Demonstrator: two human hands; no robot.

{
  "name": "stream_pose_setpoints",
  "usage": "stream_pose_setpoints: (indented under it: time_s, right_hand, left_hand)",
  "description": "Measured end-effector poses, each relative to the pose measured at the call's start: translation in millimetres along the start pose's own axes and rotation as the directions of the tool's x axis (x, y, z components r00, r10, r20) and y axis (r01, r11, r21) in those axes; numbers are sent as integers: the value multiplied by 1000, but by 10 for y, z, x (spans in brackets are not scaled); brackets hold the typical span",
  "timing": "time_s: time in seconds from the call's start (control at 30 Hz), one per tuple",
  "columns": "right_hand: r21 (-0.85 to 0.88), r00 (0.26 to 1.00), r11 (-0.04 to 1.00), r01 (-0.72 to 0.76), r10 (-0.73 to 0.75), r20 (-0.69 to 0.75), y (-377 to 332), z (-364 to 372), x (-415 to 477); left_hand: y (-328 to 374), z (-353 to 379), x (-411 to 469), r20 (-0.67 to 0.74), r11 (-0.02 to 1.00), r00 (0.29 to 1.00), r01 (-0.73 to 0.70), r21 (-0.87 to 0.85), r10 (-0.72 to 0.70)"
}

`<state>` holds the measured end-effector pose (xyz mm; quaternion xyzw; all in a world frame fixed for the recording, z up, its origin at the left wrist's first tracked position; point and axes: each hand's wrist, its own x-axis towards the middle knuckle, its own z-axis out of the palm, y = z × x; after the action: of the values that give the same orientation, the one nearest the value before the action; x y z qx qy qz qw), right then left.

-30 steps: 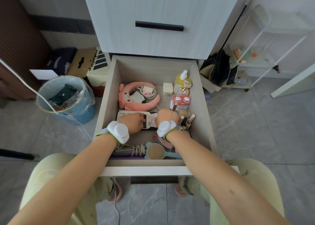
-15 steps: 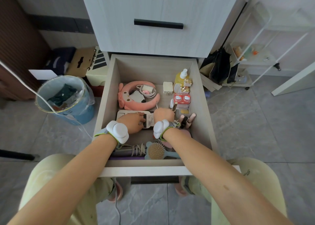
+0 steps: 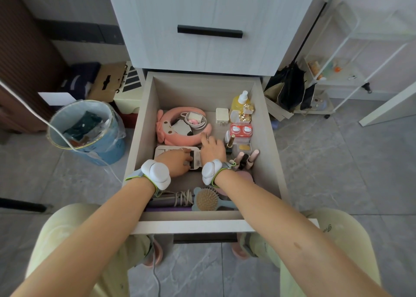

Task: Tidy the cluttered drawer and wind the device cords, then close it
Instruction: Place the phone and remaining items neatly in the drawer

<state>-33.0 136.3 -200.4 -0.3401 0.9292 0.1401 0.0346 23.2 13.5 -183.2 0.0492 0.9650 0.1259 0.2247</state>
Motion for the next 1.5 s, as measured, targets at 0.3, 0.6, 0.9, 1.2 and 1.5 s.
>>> stream_pose_setpoints:
  time_s: [0.3,0.6,0.9,1.2,1.5]
  right_hand:
    - [61,995,993,-96,94,38,-112,27,25]
    - [164,987,976,-141,126,101,-86,-17,119]
    - [202,964,959,-197,152,219,-129,28,158]
    - [264,960,944,-197,130,250,-83,-119,56]
    - [237,994,966,106,-107,-9,404,-669,-322]
  left_hand:
    - [-7,17,14,-4,1000,1000,8,-23,-8]
    - [-11,6,26,6,1000,1000,-3,-27,3]
    - [7,-23,-6,15,998,1000,13,-57,-12]
    - [-12,-9,7,13,997,1000,19,-73,-19]
    - [77,-54,-81,-152,995,984,98,2,-97]
